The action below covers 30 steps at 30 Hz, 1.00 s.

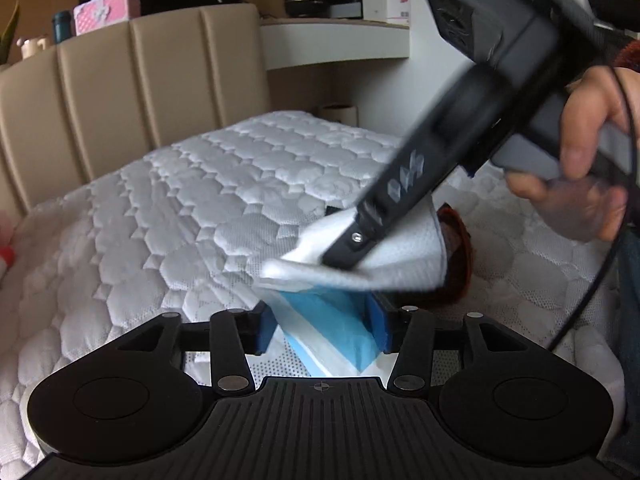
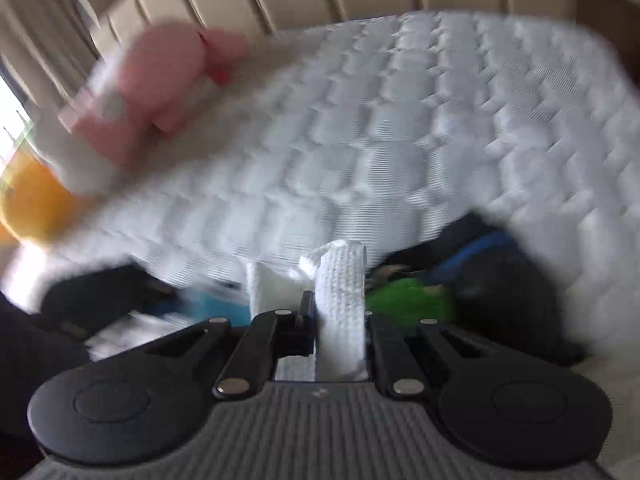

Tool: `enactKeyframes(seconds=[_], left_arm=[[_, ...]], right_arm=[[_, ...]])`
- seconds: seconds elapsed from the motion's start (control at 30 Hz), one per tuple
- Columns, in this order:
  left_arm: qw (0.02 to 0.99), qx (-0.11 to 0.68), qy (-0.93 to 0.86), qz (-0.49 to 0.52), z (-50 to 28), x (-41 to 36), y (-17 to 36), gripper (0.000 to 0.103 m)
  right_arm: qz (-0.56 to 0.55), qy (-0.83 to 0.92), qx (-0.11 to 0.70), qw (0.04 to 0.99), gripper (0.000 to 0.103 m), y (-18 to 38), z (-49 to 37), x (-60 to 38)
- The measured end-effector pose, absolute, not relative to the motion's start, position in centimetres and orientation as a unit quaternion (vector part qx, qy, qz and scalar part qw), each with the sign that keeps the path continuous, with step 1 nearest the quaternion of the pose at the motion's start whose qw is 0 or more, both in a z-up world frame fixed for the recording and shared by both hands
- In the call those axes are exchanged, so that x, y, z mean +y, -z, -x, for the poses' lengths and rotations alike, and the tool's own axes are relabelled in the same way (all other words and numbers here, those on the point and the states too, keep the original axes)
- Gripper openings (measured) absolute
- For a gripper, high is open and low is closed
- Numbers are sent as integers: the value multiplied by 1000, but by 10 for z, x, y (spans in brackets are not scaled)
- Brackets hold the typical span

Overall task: Organize soft objects
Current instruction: 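Hold the blue pack in the left tool while the right tool's towel wipes it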

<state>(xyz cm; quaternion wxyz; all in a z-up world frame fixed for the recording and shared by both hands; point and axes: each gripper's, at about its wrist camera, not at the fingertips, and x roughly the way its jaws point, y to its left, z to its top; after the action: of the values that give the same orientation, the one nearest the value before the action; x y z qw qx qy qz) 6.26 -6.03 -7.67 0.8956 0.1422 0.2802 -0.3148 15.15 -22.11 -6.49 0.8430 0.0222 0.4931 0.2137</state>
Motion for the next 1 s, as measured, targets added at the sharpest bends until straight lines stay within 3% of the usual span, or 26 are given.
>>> enactKeyframes(seconds=[0.13,0.2,0.3,0.4,0.47,0.63,0.83,1.0], left_arm=[[880,326,331,-101,-78,-57,83,88],[866,362,337,-71,-90,-57,93,94],[845,414,338,-4,-112,-48,108,93],[839,438,316,60,-128,-35,115,63],[867,399,297,39,-125,-32,102,57],[921,279,266,-62,-103,-36,69,57],[928,219,260,-151,-76,-52,63,57],[919,60,225,-318,-34,-80,68,58]], right_arm=[[-35,-230,499,835,9,66,-149,-220],[-35,-239,496,834,11,64,-148,-218],[-46,-247,492,834,11,62,-146,-220],[-73,-247,483,837,11,56,-148,-226],[-97,-243,474,841,11,51,-151,-233],[-193,-241,452,837,11,44,-160,-258],[-304,-302,397,812,10,23,-156,-272],[-298,-326,347,827,10,-4,-142,-270]])
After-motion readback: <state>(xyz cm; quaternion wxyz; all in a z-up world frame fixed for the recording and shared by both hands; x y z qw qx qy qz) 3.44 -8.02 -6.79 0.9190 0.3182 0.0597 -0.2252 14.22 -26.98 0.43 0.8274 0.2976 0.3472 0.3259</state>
